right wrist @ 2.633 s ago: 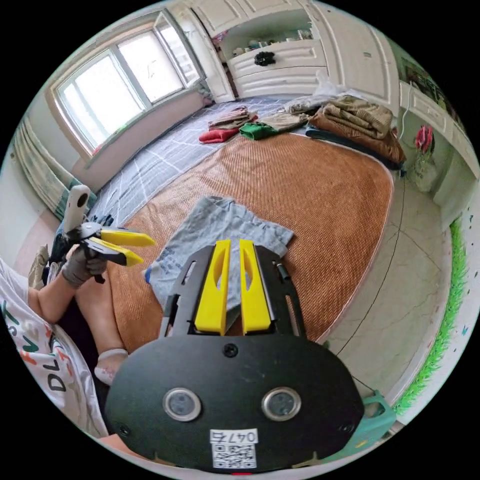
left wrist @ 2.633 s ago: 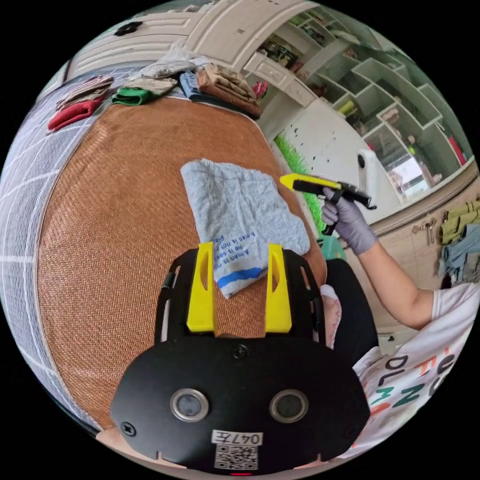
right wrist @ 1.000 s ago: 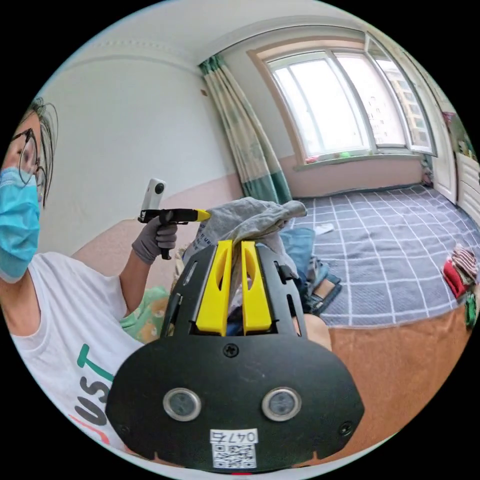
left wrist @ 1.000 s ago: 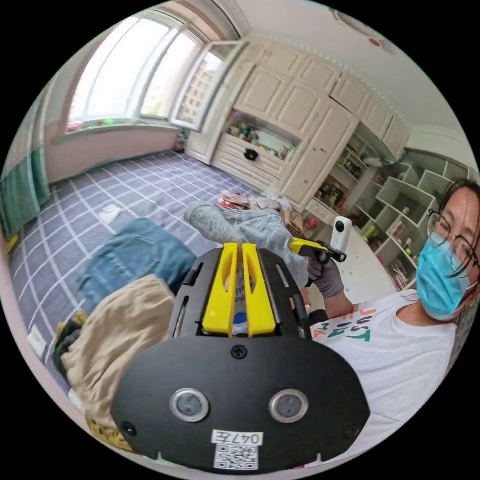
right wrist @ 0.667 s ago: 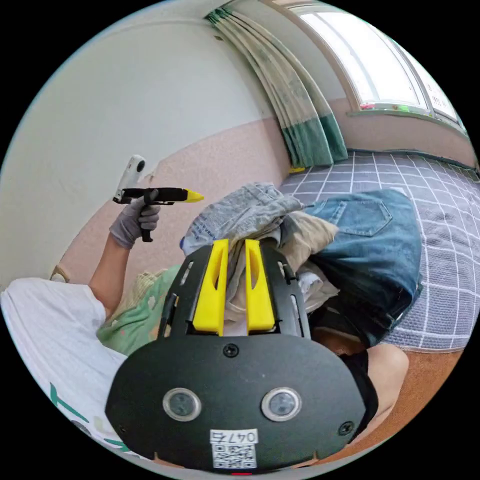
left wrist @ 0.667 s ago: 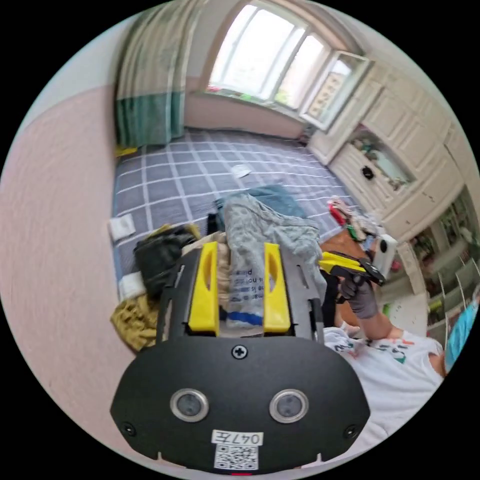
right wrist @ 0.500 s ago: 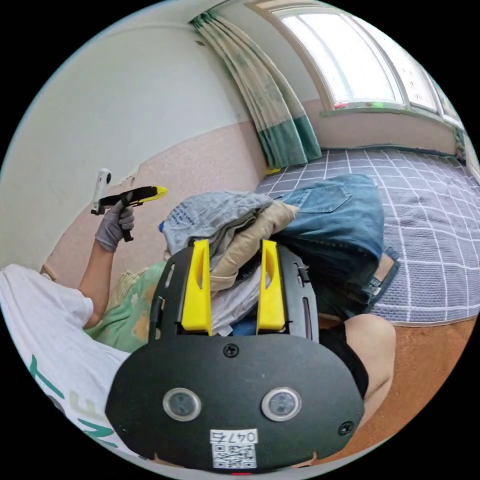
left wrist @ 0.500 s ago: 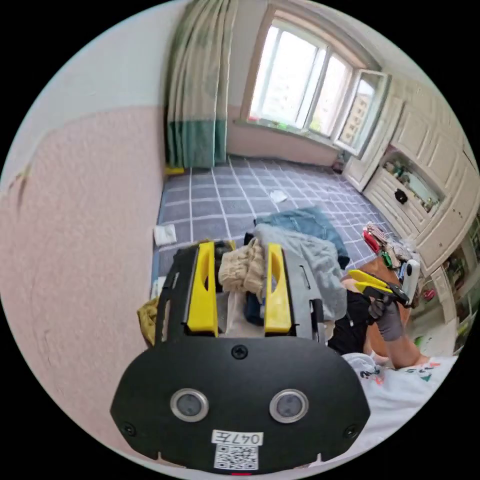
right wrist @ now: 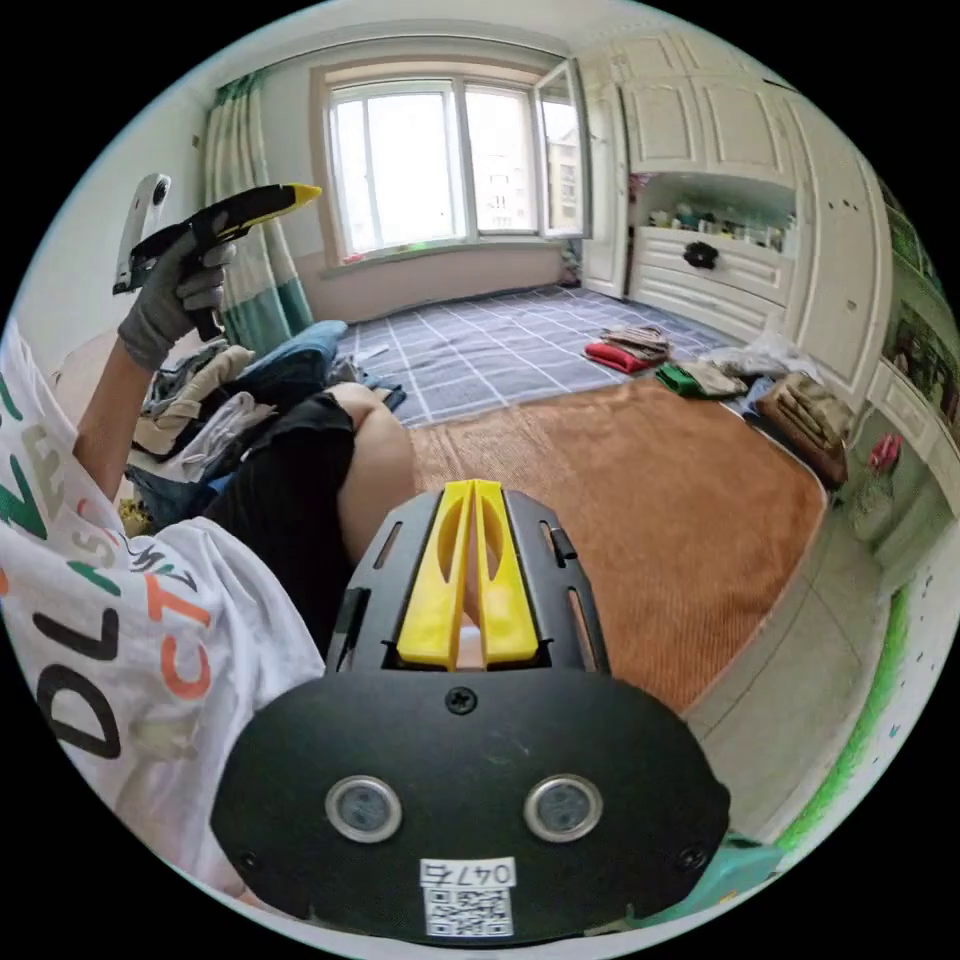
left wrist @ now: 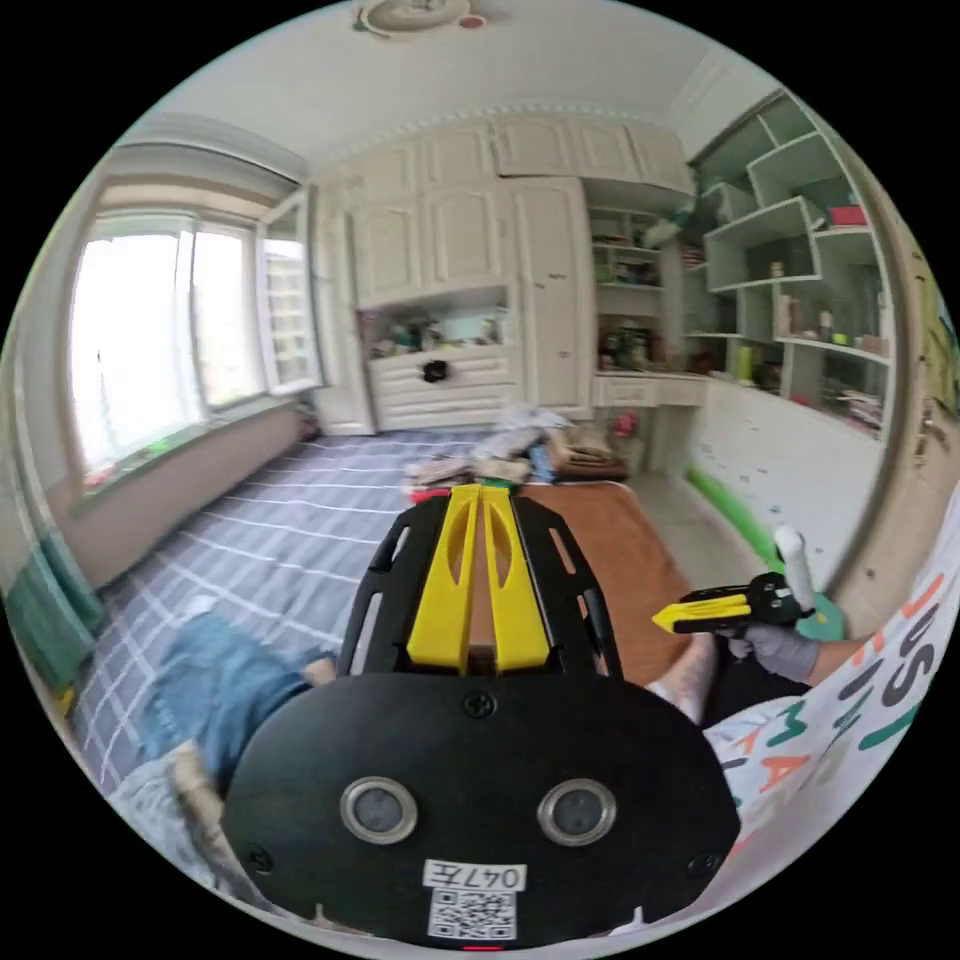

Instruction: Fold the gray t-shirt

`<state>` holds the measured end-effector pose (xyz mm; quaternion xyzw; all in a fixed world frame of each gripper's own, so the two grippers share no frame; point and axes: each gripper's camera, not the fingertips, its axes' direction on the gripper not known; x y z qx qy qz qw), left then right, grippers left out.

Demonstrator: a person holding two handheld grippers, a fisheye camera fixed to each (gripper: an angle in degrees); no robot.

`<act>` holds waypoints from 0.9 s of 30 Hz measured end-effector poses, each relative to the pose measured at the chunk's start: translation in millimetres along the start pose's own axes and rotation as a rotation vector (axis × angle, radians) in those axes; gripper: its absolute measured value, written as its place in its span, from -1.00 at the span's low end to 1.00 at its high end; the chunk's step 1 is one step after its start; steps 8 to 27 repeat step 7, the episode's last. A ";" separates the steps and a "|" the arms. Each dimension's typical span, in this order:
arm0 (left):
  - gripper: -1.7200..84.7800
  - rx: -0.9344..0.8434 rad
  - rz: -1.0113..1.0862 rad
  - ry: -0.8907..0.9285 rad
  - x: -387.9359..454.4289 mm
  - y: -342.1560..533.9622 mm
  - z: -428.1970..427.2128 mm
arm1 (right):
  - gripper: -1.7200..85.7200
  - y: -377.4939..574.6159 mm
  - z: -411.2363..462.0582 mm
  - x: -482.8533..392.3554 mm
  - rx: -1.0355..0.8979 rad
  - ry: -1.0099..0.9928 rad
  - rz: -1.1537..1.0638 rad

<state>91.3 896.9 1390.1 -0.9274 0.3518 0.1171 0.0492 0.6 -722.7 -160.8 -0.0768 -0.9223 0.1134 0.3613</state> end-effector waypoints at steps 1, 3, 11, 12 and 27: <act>-0.98 -0.032 0.011 0.136 27.0 -14.0 51.1 | -0.99 18.2 -7.5 14.9 -0.033 0.042 0.067; -0.98 -0.067 0.055 0.285 70.9 -33.5 118.3 | -0.98 38.4 -17.5 32.8 -0.056 0.069 0.147; -0.98 -0.184 0.202 0.432 172.5 -77.1 258.5 | -0.96 61.0 -25.8 57.1 -0.015 0.120 0.255; -0.98 -0.184 0.202 0.432 172.5 -77.1 258.5 | -0.96 61.0 -25.8 57.1 -0.015 0.120 0.255; -0.98 -0.184 0.202 0.432 172.5 -77.1 258.5 | -0.96 61.0 -25.8 57.1 -0.015 0.120 0.255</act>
